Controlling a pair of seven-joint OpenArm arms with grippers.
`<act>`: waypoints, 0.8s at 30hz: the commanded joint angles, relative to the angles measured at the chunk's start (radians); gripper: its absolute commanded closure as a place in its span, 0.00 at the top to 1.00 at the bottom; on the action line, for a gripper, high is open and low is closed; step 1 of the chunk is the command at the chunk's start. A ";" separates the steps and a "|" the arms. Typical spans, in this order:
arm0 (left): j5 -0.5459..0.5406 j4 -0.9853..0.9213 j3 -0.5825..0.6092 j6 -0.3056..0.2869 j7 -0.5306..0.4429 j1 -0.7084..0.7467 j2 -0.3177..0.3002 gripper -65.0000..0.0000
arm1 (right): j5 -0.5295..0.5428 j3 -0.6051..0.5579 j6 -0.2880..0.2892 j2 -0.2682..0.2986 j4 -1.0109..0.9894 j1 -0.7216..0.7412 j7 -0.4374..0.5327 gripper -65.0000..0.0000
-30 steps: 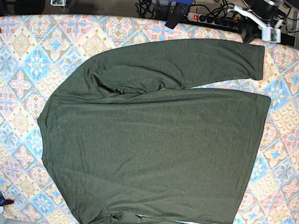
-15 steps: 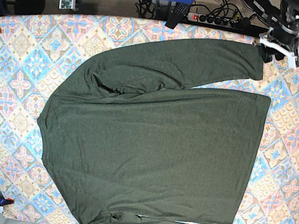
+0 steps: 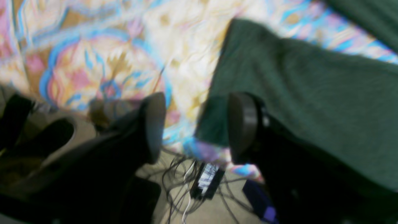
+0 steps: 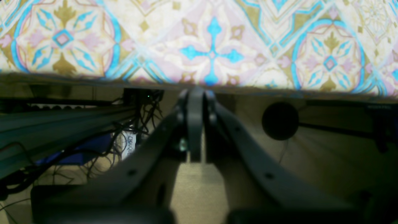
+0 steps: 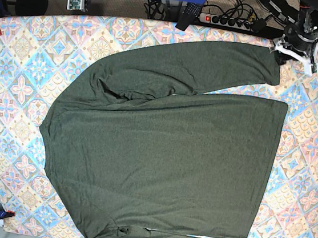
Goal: Fold the T-shirt properly
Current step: 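Move the left gripper to the shirt's shoulder corner and grasp it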
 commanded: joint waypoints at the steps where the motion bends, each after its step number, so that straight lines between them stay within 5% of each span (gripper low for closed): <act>1: 0.000 0.013 -0.004 -0.003 -0.015 0.006 -0.014 0.56 | -0.003 0.004 -0.003 0.003 0.013 -0.015 0.021 0.00; 17: 0.006 0.010 0.168 -0.003 -0.018 -0.022 -0.012 0.56 | -0.003 0.003 -0.003 0.003 0.013 0.034 0.021 0.00; 19: 0.006 0.010 0.176 -0.003 -0.018 -0.022 -0.012 0.47 | -0.003 0.003 -0.003 0.003 0.013 0.034 0.021 0.00; 24: 0.000 0.011 0.172 -0.003 -0.020 -0.022 -0.012 0.05 | -0.003 0.003 -0.003 0.003 0.013 0.034 0.021 0.00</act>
